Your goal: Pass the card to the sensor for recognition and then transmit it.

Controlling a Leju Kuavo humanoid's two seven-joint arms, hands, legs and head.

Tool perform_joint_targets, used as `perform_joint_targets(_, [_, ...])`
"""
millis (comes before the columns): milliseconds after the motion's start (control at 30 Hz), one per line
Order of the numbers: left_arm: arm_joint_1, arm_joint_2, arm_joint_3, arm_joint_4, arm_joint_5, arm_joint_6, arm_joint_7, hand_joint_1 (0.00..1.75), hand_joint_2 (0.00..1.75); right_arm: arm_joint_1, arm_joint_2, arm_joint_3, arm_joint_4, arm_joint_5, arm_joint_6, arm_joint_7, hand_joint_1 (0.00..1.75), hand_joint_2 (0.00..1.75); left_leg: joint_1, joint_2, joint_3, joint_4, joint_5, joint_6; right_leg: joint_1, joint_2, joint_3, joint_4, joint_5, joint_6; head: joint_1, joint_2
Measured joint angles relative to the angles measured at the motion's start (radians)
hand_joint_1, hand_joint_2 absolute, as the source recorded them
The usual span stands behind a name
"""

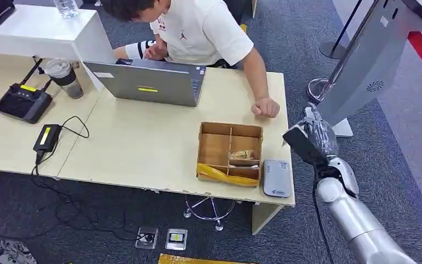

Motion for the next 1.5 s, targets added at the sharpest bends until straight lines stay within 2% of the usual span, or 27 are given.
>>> perform_joint_targets(400, [-0.002, -0.002, 0.000, 0.000, 0.004, 0.032, 0.001, 0.00, 1.75, 0.122, 0.087, -0.002, 0.136, -0.080, -0.089, -0.035, 1.75, 1.75, 0.000, 0.000, 0.000, 0.000, 0.000, 0.000, 0.000, 0.000, 0.000, 0.000, 0.000, 0.000, 0.000, 0.000])
perform_joint_targets(600, [-0.002, -0.002, 0.000, 0.000, 0.008, 0.039, 0.001, 0.00, 1.75, 0.131, 0.123, -0.002, 0.188, -0.090, -0.110, -0.038, 1.75, 1.75, 0.000, 0.002, 0.001, 0.000, 0.000, 0.000, 0.000, 0.001, 0.000, 0.000, 0.000, 0.000, 0.000, 0.000])
perform_joint_targets(1000, [-0.002, -0.003, 0.000, 0.000, 0.015, 0.053, 0.010, 0.00, 1.75, 0.124, 0.163, -0.003, 0.251, -0.101, -0.117, -0.056, 1.75, 1.75, 0.000, 0.002, 0.002, 0.000, 0.000, 0.000, 0.000, 0.001, 0.001, 0.000, 0.000, 0.000, 0.000, 0.000])
perform_joint_targets(1300, [-0.002, -0.010, 0.000, 0.000, 0.021, 0.063, 0.019, 0.00, 1.75, 0.119, 0.190, -0.022, 0.246, -0.208, -0.097, -0.111, 1.75, 1.75, 0.000, 0.002, 0.001, 0.000, 0.000, 0.000, 0.000, 0.001, 0.001, 0.000, 0.000, 0.000, 0.000, 0.000])
perform_joint_targets(1500, [-0.002, -0.019, 0.000, 0.000, 0.021, 0.064, 0.018, 0.00, 1.75, 0.097, 0.192, -0.048, 0.148, -0.276, -0.088, -0.103, 1.75, 1.75, 0.000, 0.003, 0.002, 0.000, 0.000, 0.000, 0.000, 0.002, 0.001, 0.000, 0.001, 0.000, 0.000, 0.000])
